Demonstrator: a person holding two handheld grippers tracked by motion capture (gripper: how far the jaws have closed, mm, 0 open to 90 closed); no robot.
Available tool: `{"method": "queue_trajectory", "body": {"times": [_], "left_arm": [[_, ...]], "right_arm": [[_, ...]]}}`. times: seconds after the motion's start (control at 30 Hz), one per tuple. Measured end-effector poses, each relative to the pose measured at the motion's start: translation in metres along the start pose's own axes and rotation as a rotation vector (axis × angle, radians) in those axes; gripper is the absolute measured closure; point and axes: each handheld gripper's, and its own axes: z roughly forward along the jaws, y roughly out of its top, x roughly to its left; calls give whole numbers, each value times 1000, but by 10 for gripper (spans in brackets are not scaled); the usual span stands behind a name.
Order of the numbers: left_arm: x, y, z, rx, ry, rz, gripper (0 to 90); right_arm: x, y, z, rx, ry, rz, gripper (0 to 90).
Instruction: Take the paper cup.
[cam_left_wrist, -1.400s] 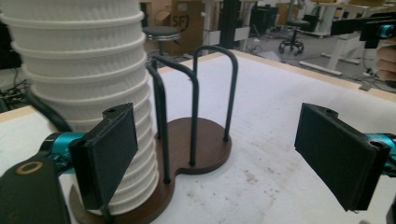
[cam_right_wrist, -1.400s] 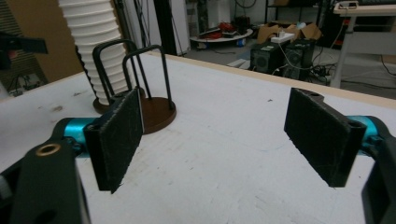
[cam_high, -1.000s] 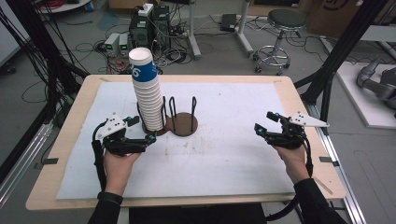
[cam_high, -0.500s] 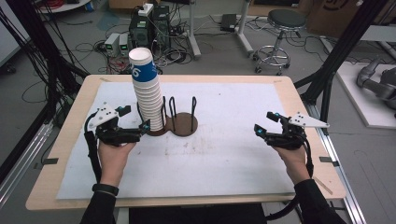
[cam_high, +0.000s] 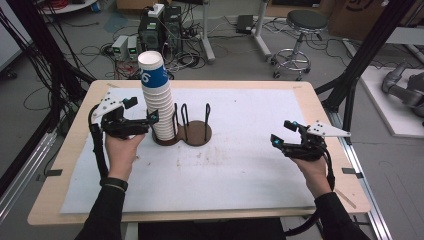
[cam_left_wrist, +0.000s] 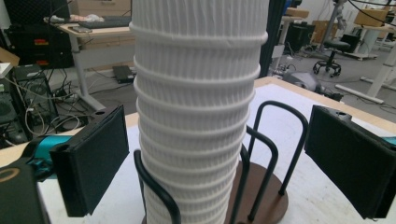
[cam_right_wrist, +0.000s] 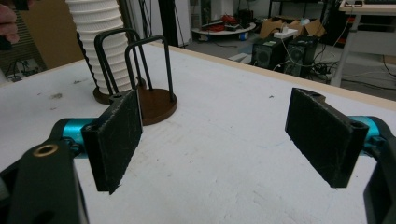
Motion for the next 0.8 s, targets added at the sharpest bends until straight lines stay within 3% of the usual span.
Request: {"method": "queue_trajectory", "body": {"times": [0.3, 0.6, 0.8], "left_arm": [[8, 12, 19, -4, -8, 8, 48], [14, 12, 37, -7, -54, -31, 49], [15, 13, 42, 2, -52, -21, 49]], "right_arm": [[1, 0, 1, 1, 8, -4, 193], [2, 0, 2, -4, 17, -5, 193], [4, 2, 3, -3, 27, -8, 193]]}}
